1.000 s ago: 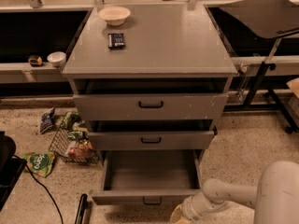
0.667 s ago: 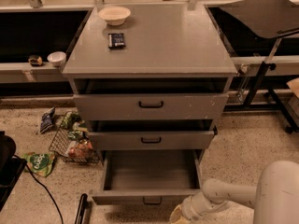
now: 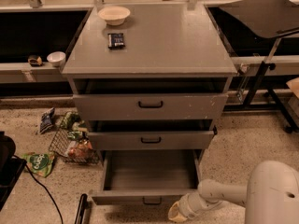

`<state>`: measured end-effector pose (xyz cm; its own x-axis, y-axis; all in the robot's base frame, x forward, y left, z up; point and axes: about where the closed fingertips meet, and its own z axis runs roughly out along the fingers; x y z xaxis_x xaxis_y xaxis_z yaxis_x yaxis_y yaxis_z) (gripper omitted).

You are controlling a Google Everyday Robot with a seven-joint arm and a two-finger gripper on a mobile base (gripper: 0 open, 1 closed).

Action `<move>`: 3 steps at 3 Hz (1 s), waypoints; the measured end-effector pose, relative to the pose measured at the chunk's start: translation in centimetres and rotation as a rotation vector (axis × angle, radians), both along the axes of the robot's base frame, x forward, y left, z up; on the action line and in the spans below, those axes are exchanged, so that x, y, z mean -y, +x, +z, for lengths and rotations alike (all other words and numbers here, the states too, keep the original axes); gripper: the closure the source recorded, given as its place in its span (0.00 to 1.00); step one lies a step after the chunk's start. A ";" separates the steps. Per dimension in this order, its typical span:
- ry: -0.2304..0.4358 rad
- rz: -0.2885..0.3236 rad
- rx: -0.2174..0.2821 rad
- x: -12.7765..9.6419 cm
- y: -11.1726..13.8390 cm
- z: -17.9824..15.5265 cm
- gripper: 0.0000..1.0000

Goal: Close bottom drawer

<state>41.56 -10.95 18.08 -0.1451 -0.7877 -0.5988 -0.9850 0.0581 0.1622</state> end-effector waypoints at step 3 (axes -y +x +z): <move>-0.050 0.012 0.209 1.7 5.1 -1.4 0.82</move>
Offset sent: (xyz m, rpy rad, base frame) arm 0.0634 -0.0330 -0.0175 -0.0661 -0.2465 0.0031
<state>46.66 -12.69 16.63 -0.0120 -0.8181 -0.5749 -0.9976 0.0490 -0.0489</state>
